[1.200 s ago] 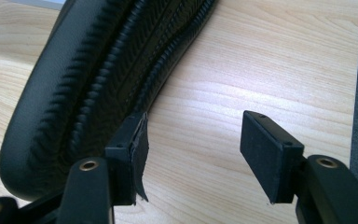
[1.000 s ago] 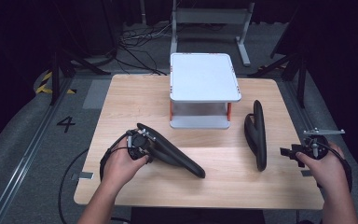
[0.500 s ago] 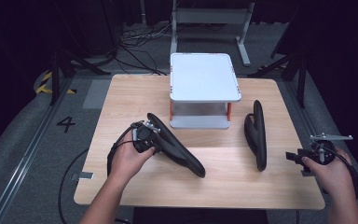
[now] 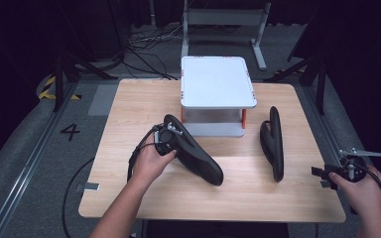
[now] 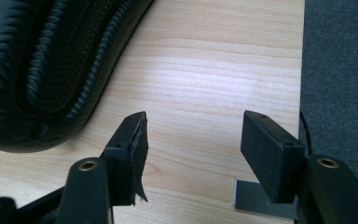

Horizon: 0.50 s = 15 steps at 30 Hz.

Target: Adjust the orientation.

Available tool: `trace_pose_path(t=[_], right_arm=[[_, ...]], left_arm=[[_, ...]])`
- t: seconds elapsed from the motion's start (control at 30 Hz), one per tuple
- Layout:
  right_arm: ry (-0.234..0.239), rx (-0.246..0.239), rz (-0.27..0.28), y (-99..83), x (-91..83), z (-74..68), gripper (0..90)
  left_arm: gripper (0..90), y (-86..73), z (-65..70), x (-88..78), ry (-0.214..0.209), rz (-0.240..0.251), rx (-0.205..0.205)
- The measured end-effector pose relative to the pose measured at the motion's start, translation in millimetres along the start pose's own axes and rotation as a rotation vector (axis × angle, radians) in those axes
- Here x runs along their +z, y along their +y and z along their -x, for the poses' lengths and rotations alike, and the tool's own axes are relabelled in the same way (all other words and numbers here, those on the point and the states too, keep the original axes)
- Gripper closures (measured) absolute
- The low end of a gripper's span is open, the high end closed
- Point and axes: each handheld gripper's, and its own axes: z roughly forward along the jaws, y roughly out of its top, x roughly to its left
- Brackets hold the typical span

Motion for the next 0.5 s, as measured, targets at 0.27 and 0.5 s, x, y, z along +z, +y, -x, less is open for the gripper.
trace_pose_path(t=[0.27,0.5], right_arm=[[-0.001,0.008,-0.004,-3.2,-0.9,1.2,41.9],[0.004,0.006,-0.012,-3.4,1.9,-0.2,41.7]], left_arm=[[82.0,4.7,2.5,2.7,-0.003,0.034,0.003],[77.2,7.4,4.8,7.2,-0.001,0.095,0.015]])
